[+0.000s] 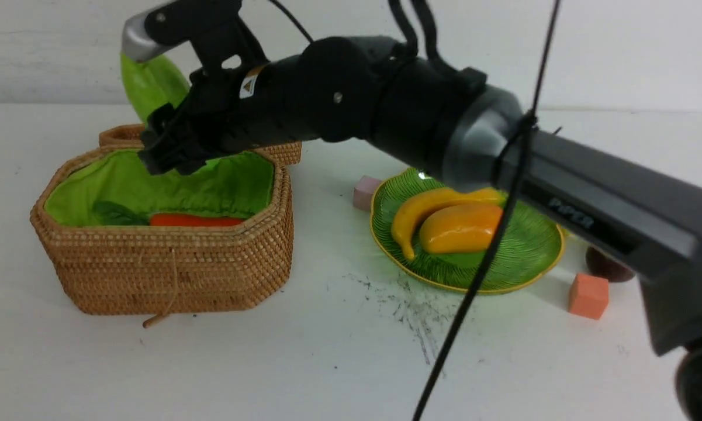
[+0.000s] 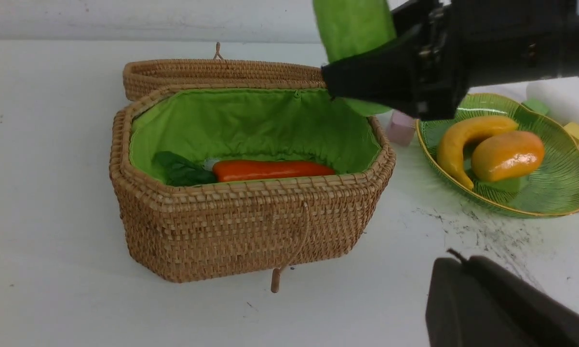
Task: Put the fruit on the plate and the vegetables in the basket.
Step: Take a chayote with your right arm and place it on the basket on the left, then use the right arm to grab a mangosteen and put it into the right plate
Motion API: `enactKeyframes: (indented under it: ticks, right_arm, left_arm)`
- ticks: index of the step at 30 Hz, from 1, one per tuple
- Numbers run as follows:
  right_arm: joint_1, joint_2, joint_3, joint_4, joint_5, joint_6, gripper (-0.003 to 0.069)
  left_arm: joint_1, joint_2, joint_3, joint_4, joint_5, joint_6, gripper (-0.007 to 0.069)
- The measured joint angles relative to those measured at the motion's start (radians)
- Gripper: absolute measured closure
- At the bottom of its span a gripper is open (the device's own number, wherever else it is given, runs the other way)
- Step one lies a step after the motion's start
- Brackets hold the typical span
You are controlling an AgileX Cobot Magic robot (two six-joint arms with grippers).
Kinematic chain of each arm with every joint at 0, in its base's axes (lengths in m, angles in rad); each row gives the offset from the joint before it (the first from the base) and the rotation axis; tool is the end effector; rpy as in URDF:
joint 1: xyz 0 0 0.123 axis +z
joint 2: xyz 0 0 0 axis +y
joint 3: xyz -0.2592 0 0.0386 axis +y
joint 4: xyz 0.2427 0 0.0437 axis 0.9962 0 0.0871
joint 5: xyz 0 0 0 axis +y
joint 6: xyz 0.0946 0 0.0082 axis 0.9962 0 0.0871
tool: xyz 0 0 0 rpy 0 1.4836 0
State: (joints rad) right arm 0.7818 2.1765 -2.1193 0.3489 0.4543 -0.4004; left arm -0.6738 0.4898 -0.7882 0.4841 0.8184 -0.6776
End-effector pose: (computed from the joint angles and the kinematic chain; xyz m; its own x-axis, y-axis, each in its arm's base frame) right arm 0.3522 0.3698 0.3072 -0.2085 -0.3245 -0.9226 -0.8151 0.5790 -0.0194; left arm 0.0918 -0.0320 0.3596 -0.3792 -0.0902 -0.9209 0.2282 0.9554 -0.1875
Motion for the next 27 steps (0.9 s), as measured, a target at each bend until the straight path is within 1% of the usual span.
enactKeyframes:
  ticks: [2, 4, 7, 9, 10, 12, 13, 14, 15, 16, 17, 19, 20, 21, 24, 25, 26, 27]
  right_arm:
    - [-0.001, 0.029, -0.014, -0.004, 0.003, 0.003, 0.0058]
    - [-0.001, 0.032, -0.016, -0.006, 0.015, 0.011, 0.0]
    - [-0.001, 0.012, -0.019, -0.029, 0.053, 0.038, -0.0008]
    - [-0.002, -0.025, -0.019, -0.058, 0.132, 0.072, 0.0024]
    - [-0.005, -0.041, -0.019, -0.07, 0.18, 0.088, 0.0048]
    - [-0.015, -0.118, -0.019, -0.128, 0.354, 0.131, 0.0145]
    - [-0.02, -0.142, -0.019, -0.149, 0.39, 0.146, 0.0167]
    - [-0.031, -0.184, -0.022, -0.187, 0.503, 0.173, 0.0245]
    - [-0.038, -0.209, -0.023, -0.211, 0.558, 0.185, 0.0288]
    - [-0.053, -0.261, -0.027, -0.267, 0.663, 0.2, 0.0393]
    - [-0.065, -0.286, -0.028, -0.297, 0.725, 0.209, 0.0454]
    - [-0.107, -0.34, -0.019, -0.362, 0.778, 0.241, 0.0604]
    - [-0.115, -0.349, -0.014, -0.37, 0.783, 0.249, 0.0623]
    - [-0.154, -0.379, 0.019, -0.393, 0.791, 0.284, 0.0665]
    - [-0.234, -0.435, 0.116, -0.411, 0.795, 0.347, 0.0673]
    - [-0.283, -0.459, 0.179, -0.413, 0.794, 0.375, 0.0671]
    - [-0.33, -0.484, 0.238, -0.416, 0.793, 0.4, 0.0665]
    - [-0.34, -0.494, 0.25, -0.418, 0.793, 0.4, 0.0662]
  left_arm:
    - [0.0, 0.0, 0.0, -0.009, 0.016, -0.001, 0.0638]
    - [0.0, 0.0, 0.0, -0.019, 0.025, 0.0, 0.0638]
    - [0.0, 0.0, 0.0, -0.03, 0.031, 0.008, 0.0638]
    - [0.0, 0.0, 0.0, -0.041, 0.031, 0.028, 0.0638]
    - [0.0, 0.0, 0.0, -0.049, 0.031, 0.04, 0.0638]
    - [0.0, 0.0, 0.0, -0.084, 0.031, 0.094, 0.0638]
    - [0.0, 0.0, 0.0, -0.1, 0.03, 0.117, 0.0638]
    - [0.0, 0.0, 0.0, -0.14, 0.023, 0.172, 0.0638]
    - [0.0, 0.0, 0.0, -0.166, 0.021, 0.202, 0.0638]
    - [0.0, 0.0, 0.0, -0.227, 0.01, 0.263, 0.0638]
    - [0.0, 0.0, 0.0, -0.286, 0.004, 0.315, 0.0638]
    - [0.0, 0.0, 0.0, -0.412, -0.014, 0.419, 0.0638]
    - [0.0, 0.0, 0.0, -0.438, -0.016, 0.44, 0.0638]
    - [0.0, 0.0, 0.0, -0.534, -0.036, 0.521, 0.0638]
    - [0.0, 0.0, 0.0, -0.662, -0.071, 0.632, 0.0638]
    - [0.0, 0.0, 0.0, -0.707, -0.095, 0.683, 0.0638]
    - [0.0, 0.0, 0.0, -0.737, -0.115, 0.711, 0.0638]
    - [0.0, 0.0, 0.0, -0.747, -0.124, 0.716, 0.0638]
